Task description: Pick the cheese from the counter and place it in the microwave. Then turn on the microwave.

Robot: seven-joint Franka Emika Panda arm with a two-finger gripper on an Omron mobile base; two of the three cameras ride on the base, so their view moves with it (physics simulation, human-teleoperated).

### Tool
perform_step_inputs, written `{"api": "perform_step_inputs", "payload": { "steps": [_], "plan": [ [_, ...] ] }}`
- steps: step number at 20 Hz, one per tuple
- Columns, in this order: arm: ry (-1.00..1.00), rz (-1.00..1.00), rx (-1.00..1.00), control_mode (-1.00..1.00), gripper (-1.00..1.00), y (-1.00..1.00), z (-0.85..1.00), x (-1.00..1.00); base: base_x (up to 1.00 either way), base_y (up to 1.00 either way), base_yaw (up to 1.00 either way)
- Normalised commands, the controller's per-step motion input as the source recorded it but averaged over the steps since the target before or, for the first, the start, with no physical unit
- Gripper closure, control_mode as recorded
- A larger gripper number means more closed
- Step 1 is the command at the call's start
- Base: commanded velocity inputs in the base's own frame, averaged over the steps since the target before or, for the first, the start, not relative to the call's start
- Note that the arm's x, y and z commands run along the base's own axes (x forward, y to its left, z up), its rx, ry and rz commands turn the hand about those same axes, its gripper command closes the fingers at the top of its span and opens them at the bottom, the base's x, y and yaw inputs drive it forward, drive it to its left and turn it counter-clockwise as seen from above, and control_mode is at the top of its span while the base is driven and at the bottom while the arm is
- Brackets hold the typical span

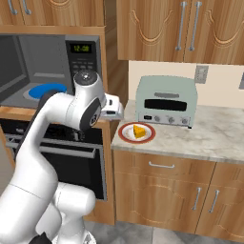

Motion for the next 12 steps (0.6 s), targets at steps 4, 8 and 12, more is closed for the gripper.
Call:
{"api": "perform_step_inputs", "payload": {
  "steps": [4,8,12],
  "plan": [
    [0.04,0.00,-0.07,-1.00,-1.00,-0.13,-0.19,0.22,0.00,0.00,0.00],
    [0.00,0.00,-0.04,-1.00,-1.00,-0.16,-0.21,0.16,0.00,0.00,0.00],
    [0.00,0.04,-0.02,-1.00,-1.00,-0.21,-0.22,0.17,0.00,0.00,0.00]
  ]
}}
